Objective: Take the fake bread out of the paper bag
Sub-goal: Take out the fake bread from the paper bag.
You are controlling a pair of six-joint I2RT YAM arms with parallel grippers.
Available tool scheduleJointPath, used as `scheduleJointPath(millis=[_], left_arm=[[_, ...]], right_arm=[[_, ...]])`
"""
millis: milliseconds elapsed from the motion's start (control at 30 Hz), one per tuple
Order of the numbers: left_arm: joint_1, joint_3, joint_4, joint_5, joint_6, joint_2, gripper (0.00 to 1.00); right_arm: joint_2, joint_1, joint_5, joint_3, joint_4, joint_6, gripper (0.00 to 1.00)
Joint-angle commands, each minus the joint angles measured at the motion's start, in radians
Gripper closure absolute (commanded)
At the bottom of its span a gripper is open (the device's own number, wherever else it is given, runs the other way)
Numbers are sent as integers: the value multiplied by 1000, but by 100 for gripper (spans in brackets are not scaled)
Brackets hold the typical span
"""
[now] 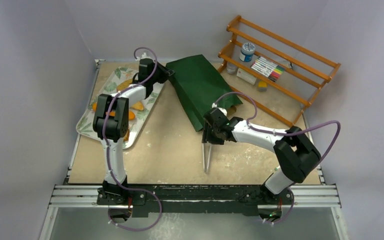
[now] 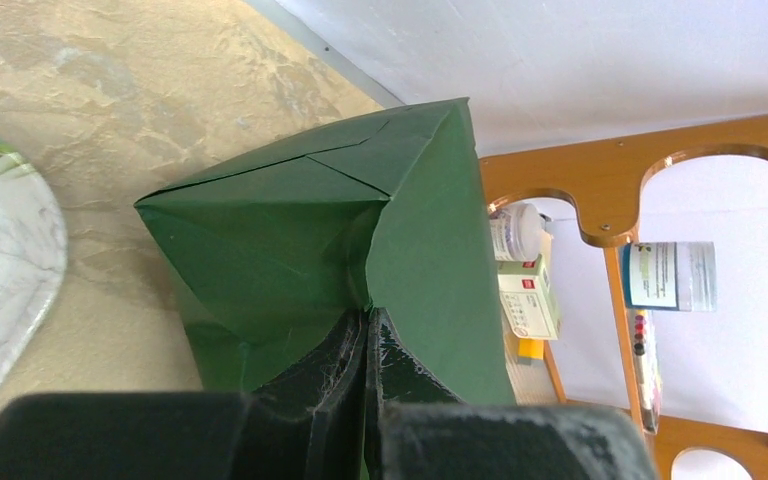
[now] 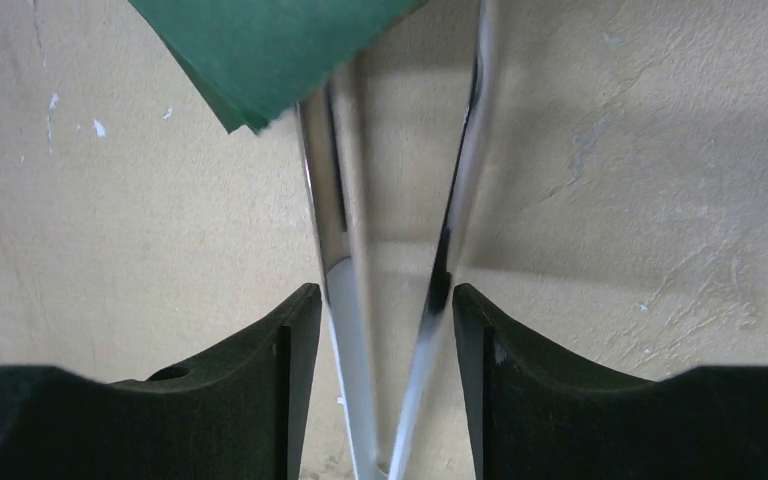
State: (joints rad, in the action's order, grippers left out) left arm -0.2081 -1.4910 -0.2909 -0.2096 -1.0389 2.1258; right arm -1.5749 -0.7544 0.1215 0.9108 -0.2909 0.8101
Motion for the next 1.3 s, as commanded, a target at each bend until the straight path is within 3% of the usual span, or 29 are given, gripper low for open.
scheduleJointPath(millis=[0, 300, 933, 1267], left_arm=[[-30, 4, -95, -26, -35, -51, 100], [-35, 52, -170, -29, -77, -69, 100], [-25, 83, -228, -55, -114, -84, 100], [-17, 134, -276, -68, -136, -100, 100]], right_arm=[[-28, 1, 39, 72, -37, 52, 45], [-125, 1, 24, 158, -63, 61, 44], [-143, -72, 90, 122, -95, 145, 44], [-165, -24, 126, 141, -120, 199, 47]])
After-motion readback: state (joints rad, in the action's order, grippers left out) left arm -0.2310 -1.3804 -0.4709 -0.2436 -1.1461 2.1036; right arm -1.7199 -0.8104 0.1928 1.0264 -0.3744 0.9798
